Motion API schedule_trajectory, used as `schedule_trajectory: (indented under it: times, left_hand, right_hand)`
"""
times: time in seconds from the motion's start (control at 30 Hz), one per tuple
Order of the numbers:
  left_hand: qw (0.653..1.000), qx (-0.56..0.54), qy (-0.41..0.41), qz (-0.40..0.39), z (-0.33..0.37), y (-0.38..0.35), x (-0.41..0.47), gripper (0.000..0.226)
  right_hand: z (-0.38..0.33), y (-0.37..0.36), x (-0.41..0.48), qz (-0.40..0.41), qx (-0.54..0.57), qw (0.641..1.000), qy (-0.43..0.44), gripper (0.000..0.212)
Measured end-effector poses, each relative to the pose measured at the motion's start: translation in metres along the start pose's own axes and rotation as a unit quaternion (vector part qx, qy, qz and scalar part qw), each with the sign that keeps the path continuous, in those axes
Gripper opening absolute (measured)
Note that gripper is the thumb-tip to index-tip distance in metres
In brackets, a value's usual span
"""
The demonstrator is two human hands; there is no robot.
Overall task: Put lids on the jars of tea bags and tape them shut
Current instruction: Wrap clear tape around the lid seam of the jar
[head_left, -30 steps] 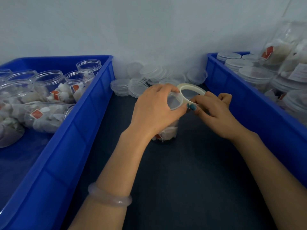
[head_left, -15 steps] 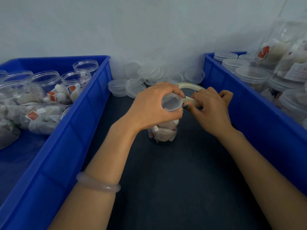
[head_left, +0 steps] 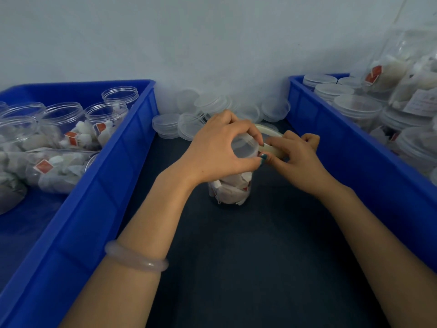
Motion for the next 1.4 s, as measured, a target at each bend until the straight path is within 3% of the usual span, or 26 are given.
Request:
schedule_trajectory:
  times: [0.1, 0.23, 0.4, 0.6, 0.83, 1.0, 1.17, 1.3, 1.4]
  left_hand:
    - [1.0, -0.014, 0.001, -0.015, -0.001, 0.003, 0.0, 0.036]
    - [0.999, -0.037, -0.007, -0.014, 0.0, 0.007, -0.001, 0.051]
    - [0.999, -0.035, -0.004, -0.039, -0.001, 0.009, 0.001, 0.045]
    - [0.999, -0.002, -0.031, -0.026, 0.001, 0.012, -0.002, 0.044]
    - [0.999, 0.042, -0.025, 0.023, 0.01, 0.001, -0.023, 0.039]
    - [0.988, 0.129, -0.026, 0.086, 0.018, -0.008, -0.016, 0.028]
    - [0.991, 0.088, -0.019, 0.1, 0.012, -0.008, -0.012, 0.021]
    - [0.994, 0.055, -0.017, 0.087, 0.006, -0.005, -0.012, 0.019]
    - [0.998, 0.024, -0.018, 0.06, 0.003, 0.001, -0.011, 0.019]
  right_hand:
    - [0.003, 0.008, -0.001, -0.017, 0.038, 0.999, 0.023, 0.047]
    - [0.006, 0.014, -0.001, 0.008, 0.006, 0.999, 0.053, 0.046]
    - [0.006, 0.007, -0.003, 0.047, -0.031, 0.998, 0.039, 0.056]
    - [-0.004, -0.008, -0.008, 0.087, -0.008, 0.996, 0.014, 0.035]
    - [-0.007, -0.008, -0.01, 0.102, -0.034, 0.994, 0.033, 0.033]
    - [-0.011, -0.008, -0.009, 0.073, -0.058, 0.995, 0.04, 0.023]
    - [-0.002, -0.006, -0.007, 0.013, -0.063, 0.996, 0.056, 0.047]
    - [-0.008, -0.011, -0.008, 0.02, -0.056, 0.997, 0.046, 0.037]
    - [-0.012, -0.012, -0.008, 0.017, -0.054, 0.997, 0.044, 0.041]
Point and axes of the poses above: each hand's wrist, its own x-axis towards the middle knuckle, its own y-axis out of the back of the hand, z = x × y, the point moved 2 cm from there along x, towards the middle knuckle, and after that the axes turned 10 degrees about z, right-handed, at the moved point
